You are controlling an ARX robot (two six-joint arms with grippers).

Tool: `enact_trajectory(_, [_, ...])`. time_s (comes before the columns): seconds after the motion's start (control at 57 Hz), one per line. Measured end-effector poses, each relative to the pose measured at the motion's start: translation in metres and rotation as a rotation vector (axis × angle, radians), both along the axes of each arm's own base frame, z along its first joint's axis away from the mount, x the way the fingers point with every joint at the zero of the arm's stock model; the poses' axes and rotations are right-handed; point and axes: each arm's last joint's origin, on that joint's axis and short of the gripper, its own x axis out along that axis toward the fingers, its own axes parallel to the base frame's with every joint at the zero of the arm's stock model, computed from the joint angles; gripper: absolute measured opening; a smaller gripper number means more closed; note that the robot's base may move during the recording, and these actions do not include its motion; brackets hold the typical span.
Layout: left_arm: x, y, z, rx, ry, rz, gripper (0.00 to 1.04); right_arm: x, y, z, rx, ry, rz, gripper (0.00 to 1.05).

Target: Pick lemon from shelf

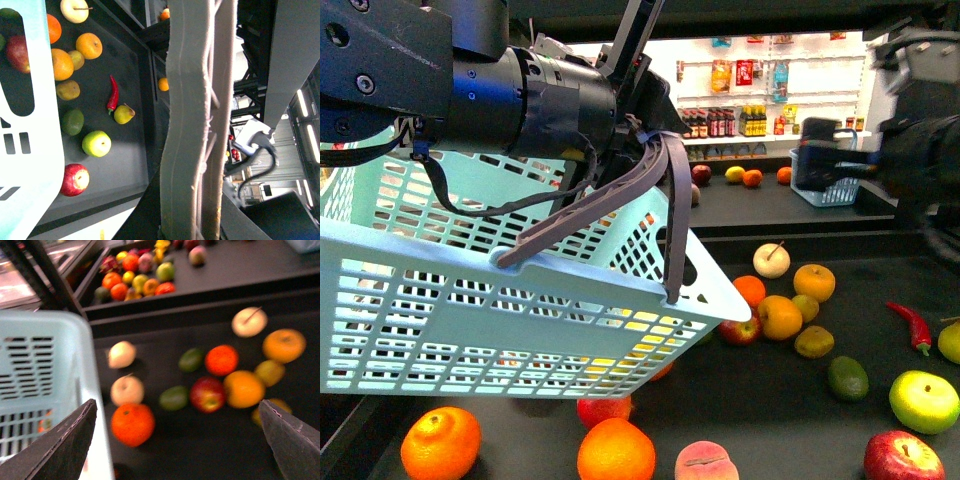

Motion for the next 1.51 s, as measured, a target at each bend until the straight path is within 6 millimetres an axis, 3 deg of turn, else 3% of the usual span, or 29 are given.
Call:
enact_trajectory(0.105, [0.0,0.0,0.0,0.001,-0.001,-0.001,0.1,-0.058,-0.024,0.018,-0.105,-0.071,-0.123,0.97])
enact_trajectory(0.245, [0.0,0.0,0.0,0.001,-0.001,0.0,0.1,-0.151,-0.033,0.013,-0.171,-0.053,-0.263,0.97])
enact_trajectory(0.333, [0.0,0.0,0.0,0.001,-0.001,0.0,0.1,-0.186,-0.036,0.009,-0.209,-0.056,-0.31,0.97])
enact_trajectory(0.526, [0.0,0.0,0.0,0.001,-0.001,-0.001,0.1,-0.235,-0.039,0.003,-0.277,-0.051,-0.375,0.97])
enact_trajectory(0.719, [0.0,0.0,0.0,0.001,-0.001,0.0,0.1,-0.273,-0.04,-0.012,-0.289,-0.015,-0.41,0.97])
enact_trajectory(0.824, [0.0,0.0,0.0,0.001,-0.001,0.0,0.1,-0.292,-0.037,-0.027,-0.189,-0.1,-0.1,0.79])
enact_trajectory(0.912, [0.0,0.0,0.0,0.001,-0.001,-0.001,0.1,-0.3,-0.034,-0.032,-0.161,-0.148,0.01,0.65])
enact_trajectory(1.262, [0.0,0.0,0.0,0.001,-0.001,-0.004,0.1,-0.312,-0.034,-0.043,-0.151,-0.139,0.009,0.02])
enact_trajectory(1.508, [0.0,-0.001,0.0,0.002,-0.002,-0.005,0.1,-0.317,-0.034,-0.051,-0.147,-0.167,0.006,0.03])
